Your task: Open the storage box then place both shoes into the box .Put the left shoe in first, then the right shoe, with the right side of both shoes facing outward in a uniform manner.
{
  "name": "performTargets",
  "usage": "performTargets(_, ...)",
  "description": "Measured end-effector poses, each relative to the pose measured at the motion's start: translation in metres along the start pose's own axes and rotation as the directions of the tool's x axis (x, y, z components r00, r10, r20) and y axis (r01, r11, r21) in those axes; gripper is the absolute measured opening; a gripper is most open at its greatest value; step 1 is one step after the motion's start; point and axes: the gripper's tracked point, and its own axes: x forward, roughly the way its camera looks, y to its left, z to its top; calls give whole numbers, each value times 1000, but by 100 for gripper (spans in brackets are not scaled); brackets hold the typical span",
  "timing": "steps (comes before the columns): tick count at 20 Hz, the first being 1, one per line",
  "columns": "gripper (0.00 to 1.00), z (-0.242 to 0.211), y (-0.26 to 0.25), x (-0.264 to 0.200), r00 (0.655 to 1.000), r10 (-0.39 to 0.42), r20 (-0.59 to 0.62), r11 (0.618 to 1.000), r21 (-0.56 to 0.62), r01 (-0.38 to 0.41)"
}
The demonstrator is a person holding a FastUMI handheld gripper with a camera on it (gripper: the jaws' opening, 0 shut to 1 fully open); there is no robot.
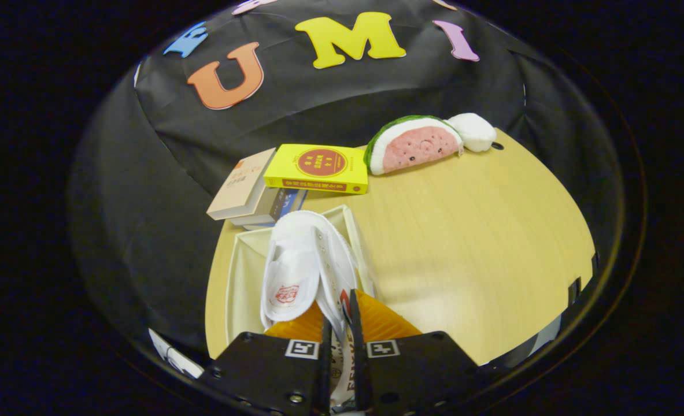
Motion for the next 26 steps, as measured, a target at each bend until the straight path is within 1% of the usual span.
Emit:
performTargets(1,29,-3,4,-3,1000,23,-9,1000,-11,-23)
performTargets(2,34,-5,11,-5,999,47,-14,999,-27,-48)
performTargets(3,45,-7,15,-8,998,58,-15,997,-49,-59)
performTargets(5,66,1,15,-18,999,36,32,994,-103,-33)
performTargets(7,79,5,21,-31,997,50,65,988,-148,-40)
performTargets(9,89,20,21,-48,989,59,133,980,-198,-31)
performTargets(12,95,35,16,-72,967,73,245,956,-293,2)
performTargets(14,97,40,10,-89,950,91,298,946,-324,10)
performTargets(16,96,47,-1,-106,928,104,357,935,-352,31)
performTargets(17,97,54,-8,-116,911,112,397,927,-371,48)
performTargets(20,96,70,-37,-149,844,133,519,907,-408,108)
performTargets(24,95,80,-85,-193,761,170,627,902,-409,136)
performTargets(26,95,85,-113,-214,718,168,676,905,-395,160)
